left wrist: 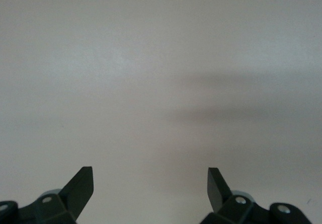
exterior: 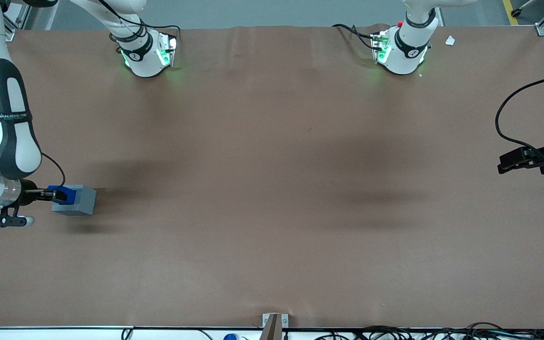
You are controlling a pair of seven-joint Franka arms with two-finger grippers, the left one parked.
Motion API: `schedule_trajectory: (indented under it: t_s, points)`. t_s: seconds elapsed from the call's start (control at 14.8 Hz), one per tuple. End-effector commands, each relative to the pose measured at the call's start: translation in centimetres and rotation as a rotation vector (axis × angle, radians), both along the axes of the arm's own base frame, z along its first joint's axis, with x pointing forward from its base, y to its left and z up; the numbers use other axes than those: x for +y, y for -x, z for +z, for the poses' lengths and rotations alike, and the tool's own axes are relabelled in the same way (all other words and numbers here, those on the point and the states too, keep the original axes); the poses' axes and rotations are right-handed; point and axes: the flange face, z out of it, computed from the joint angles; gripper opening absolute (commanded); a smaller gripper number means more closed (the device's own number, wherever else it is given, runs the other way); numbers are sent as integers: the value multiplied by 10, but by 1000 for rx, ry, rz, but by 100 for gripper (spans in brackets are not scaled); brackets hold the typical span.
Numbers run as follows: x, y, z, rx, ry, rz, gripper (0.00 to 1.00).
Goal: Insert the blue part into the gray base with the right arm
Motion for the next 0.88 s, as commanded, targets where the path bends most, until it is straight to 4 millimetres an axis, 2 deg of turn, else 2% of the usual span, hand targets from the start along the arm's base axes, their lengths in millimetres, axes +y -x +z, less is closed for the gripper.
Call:
schedule_trajectory:
  t_s: [0.0, 0.07, 0.2, 0.41, 0.54, 0.68, 0.81]
  points:
    - [-1, -1, -3, 3, -4, 2, 3]
    - [-1, -1, -4, 5, -4, 2, 19]
    - [0, -1, -4, 5, -5, 8, 100]
    - [4, -2, 0, 9, -6, 16, 100]
    - [7, 0, 17, 26, -10, 20, 100]
    - [13, 10, 64, 42, -18, 16, 100]
    - [26, 25, 123, 62, -33, 20, 100]
